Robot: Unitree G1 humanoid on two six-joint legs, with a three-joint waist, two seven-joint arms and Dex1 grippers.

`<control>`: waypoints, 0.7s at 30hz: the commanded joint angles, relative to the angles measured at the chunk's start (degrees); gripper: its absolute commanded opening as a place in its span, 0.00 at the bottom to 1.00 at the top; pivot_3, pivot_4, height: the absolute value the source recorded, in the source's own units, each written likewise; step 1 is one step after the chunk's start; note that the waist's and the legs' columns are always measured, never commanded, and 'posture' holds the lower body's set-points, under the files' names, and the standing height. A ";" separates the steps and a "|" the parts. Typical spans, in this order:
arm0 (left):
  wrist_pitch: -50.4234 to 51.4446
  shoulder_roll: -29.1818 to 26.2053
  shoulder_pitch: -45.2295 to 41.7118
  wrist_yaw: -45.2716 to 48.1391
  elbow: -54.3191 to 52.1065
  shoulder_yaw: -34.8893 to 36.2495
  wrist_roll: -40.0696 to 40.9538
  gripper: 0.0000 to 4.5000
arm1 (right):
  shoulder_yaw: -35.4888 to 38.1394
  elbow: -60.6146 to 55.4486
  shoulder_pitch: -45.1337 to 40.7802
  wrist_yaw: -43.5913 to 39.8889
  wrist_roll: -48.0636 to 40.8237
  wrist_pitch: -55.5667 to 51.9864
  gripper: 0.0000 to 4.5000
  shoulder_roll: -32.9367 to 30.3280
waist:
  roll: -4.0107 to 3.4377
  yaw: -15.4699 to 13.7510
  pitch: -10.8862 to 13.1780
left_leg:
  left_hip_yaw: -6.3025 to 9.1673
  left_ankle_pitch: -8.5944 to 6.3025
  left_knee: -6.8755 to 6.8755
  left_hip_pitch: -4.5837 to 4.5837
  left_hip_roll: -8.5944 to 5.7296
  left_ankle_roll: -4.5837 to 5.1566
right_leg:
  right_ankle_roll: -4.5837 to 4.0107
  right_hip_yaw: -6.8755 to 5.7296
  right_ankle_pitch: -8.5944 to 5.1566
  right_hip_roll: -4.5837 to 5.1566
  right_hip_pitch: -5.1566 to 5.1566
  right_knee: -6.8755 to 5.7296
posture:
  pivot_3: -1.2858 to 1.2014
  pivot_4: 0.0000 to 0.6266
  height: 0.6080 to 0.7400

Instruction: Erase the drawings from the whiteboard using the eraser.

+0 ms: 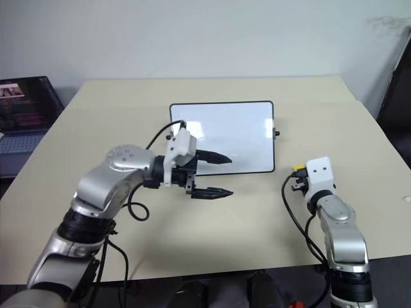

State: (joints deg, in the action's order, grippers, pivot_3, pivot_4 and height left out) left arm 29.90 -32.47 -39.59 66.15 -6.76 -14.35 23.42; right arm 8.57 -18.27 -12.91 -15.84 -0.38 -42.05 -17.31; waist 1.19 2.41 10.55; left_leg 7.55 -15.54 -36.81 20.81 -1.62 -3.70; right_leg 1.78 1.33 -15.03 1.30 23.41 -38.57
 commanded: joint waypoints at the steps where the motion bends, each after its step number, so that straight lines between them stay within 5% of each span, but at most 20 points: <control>1: -1.85 0.01 -0.75 0.50 0.65 0.42 -1.01 1.00 | 2.50 1.07 -2.41 0.99 -2.61 -1.97 0.22 0.68 | 0.00 -0.01 0.00 | 0.01 0.00 0.00 0.01 0.05 0.00 | 0.00 -0.01 0.00 0.00 0.00 0.00 | 0.52 0.24 1.00; 21: -2.56 -1.01 4.39 -2.16 -1.38 1.88 -2.23 1.00 | 5.43 9.21 -6.86 3.84 -6.78 -4.07 0.22 -1.25 | -0.02 -0.15 0.01 | 0.02 -0.01 -0.01 0.03 0.13 0.01 | -0.24 -0.02 0.14 0.03 0.00 0.00 | 0.52 0.24 1.00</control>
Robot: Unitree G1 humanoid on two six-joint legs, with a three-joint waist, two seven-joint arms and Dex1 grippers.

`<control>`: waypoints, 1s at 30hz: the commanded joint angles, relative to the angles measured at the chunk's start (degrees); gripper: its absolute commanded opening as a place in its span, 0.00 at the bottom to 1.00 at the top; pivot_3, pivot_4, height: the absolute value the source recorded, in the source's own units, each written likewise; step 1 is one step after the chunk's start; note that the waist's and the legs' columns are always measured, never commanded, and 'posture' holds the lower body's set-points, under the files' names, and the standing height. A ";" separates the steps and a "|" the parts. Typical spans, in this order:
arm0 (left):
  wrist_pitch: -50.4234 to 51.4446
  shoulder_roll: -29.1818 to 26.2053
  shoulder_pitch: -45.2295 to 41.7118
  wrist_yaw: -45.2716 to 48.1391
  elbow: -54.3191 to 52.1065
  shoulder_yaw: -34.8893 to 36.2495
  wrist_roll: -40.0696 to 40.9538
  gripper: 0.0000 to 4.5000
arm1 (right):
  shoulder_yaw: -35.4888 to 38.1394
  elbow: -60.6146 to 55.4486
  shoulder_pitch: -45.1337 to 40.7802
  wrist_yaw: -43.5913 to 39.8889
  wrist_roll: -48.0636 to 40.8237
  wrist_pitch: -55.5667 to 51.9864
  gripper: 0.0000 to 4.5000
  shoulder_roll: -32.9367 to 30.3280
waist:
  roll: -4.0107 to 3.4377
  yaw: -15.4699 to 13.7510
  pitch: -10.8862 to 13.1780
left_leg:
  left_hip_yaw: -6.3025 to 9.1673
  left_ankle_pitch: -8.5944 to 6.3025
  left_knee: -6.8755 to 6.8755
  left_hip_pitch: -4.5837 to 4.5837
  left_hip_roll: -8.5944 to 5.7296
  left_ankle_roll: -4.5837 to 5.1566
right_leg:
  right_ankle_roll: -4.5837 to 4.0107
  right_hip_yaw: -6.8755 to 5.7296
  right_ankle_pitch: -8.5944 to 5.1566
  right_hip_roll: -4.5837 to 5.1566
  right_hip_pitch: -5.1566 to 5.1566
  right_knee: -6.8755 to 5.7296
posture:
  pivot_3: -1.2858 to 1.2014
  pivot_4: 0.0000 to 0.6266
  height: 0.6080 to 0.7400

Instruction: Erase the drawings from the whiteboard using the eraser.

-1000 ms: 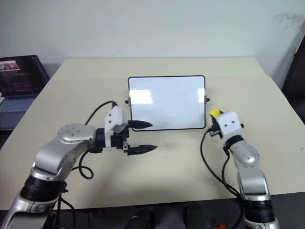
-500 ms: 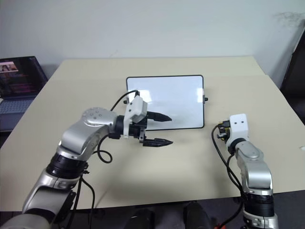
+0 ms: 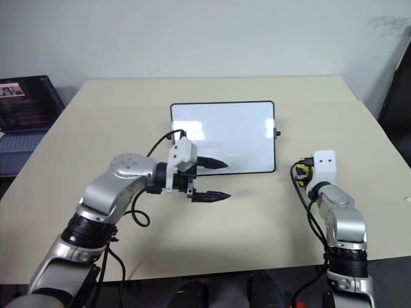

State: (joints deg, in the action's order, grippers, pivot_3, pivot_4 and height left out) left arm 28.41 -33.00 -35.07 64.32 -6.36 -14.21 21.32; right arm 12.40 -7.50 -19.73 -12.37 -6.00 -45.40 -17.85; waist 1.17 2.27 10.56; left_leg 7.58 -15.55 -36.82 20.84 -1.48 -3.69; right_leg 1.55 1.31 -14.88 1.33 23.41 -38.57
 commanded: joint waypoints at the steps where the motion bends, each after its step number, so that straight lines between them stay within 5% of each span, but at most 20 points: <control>1: -1.29 -0.40 0.01 -0.50 -1.63 1.69 -0.27 1.00 | 1.82 -1.78 0.08 0.38 -1.40 -0.92 0.30 -0.78 | 0.00 -0.01 0.00 | 0.01 0.00 0.00 0.00 0.00 0.00 | 0.00 -0.01 0.00 0.00 0.00 0.00 | 0.52 0.24 1.00; 10: -3.59 0.47 1.98 -3.38 -0.24 2.14 -1.82 1.00 | 2.24 -0.80 -0.09 0.65 -3.26 0.20 0.97 -0.06 | 0.00 0.05 0.00 | -0.01 0.00 0.00 0.00 0.00 0.00 | 0.00 0.01 0.00 0.00 0.00 0.00 | 0.52 0.24 1.00; 17: -3.21 3.21 11.76 -18.89 -4.99 12.40 -2.34 1.00 | 0.84 -11.92 3.49 -0.57 -4.09 9.64 0.99 0.89 | -0.04 0.19 0.02 | -0.01 0.00 0.03 -0.01 0.07 0.00 | 0.00 0.02 0.00 -0.01 0.04 0.00 | 0.52 0.24 1.00; 23: -4.73 11.09 27.50 -37.69 -16.18 20.43 -6.53 1.00 | -5.17 -22.05 17.32 0.60 -2.50 24.47 0.99 6.41 | -0.04 -0.44 0.01 | 0.08 -0.08 0.06 0.02 0.08 -0.09 | 0.00 0.05 0.00 0.28 0.04 0.06 | 0.52 0.24 1.00; 30: -6.64 17.24 37.60 -51.43 -22.81 22.04 -14.11 1.00 | -2.69 -21.07 33.14 -2.94 -5.37 36.37 0.99 8.50 | -0.04 -1.08 -0.01 | 0.18 -0.09 -0.04 -0.04 0.10 -0.12 | 0.29 0.03 -0.11 0.28 -0.28 0.42 | 0.52 0.24 1.00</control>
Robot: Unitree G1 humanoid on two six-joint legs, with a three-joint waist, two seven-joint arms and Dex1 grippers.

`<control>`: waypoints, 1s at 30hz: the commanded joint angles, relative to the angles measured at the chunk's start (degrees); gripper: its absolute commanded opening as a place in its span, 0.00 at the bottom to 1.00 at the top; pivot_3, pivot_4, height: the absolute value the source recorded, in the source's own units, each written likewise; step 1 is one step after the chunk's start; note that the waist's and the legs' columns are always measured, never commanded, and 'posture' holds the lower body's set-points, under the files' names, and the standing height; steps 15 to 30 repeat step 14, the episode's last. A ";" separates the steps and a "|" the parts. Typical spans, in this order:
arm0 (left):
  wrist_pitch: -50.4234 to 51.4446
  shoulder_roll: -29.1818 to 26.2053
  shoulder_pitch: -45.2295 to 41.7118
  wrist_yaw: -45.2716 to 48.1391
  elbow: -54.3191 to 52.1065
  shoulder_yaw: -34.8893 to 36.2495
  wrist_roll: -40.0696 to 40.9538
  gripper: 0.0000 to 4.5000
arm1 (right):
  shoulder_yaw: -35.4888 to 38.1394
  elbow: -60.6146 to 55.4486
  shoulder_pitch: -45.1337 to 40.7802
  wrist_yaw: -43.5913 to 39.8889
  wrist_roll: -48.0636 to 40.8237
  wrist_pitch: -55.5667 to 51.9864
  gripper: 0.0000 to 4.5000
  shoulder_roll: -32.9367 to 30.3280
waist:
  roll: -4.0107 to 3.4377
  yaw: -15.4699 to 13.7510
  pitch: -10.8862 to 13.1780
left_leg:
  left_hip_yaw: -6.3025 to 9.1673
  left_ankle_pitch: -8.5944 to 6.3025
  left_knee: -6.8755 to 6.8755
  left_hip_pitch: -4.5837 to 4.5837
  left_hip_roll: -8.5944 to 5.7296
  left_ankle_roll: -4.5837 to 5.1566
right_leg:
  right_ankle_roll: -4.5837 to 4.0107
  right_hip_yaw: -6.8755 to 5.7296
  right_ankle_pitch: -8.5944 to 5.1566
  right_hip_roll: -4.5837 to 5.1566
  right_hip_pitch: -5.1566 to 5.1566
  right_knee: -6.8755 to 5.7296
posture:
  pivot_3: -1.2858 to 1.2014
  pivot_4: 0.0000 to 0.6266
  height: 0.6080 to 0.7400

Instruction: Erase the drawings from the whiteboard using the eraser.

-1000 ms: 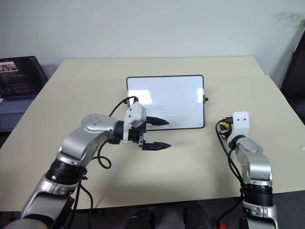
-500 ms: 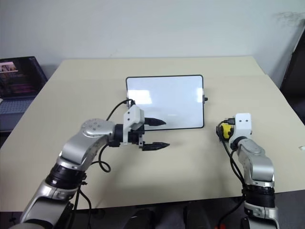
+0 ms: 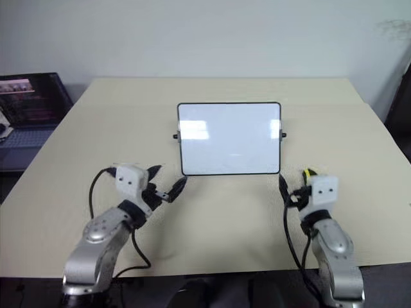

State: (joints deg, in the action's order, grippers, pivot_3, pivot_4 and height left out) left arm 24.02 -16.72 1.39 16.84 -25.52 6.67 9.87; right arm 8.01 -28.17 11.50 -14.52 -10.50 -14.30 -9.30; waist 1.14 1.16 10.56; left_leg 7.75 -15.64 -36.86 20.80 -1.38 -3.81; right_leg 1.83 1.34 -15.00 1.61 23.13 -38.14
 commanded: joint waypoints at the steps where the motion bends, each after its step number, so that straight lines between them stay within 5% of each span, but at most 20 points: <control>1: -2.33 1.39 1.54 -5.03 -3.89 1.03 -3.41 1.00 | 2.18 0.48 2.58 -1.21 -1.07 6.17 0.99 -0.33 | -0.01 0.09 -0.01 | -0.05 0.00 0.00 -0.01 -0.01 0.00 | 0.02 -0.07 0.03 -0.03 0.00 0.00 | 0.52 0.24 1.00; 30: -3.19 5.43 6.81 -10.40 -3.83 0.00 -5.92 1.00 | 5.60 1.98 6.79 -2.29 -2.85 4.82 0.99 -3.95 | -0.04 0.27 -0.02 | -0.11 -0.01 0.04 0.06 0.04 0.00 | -0.01 -0.10 0.07 -0.27 0.03 0.14 | 0.52 0.24 1.00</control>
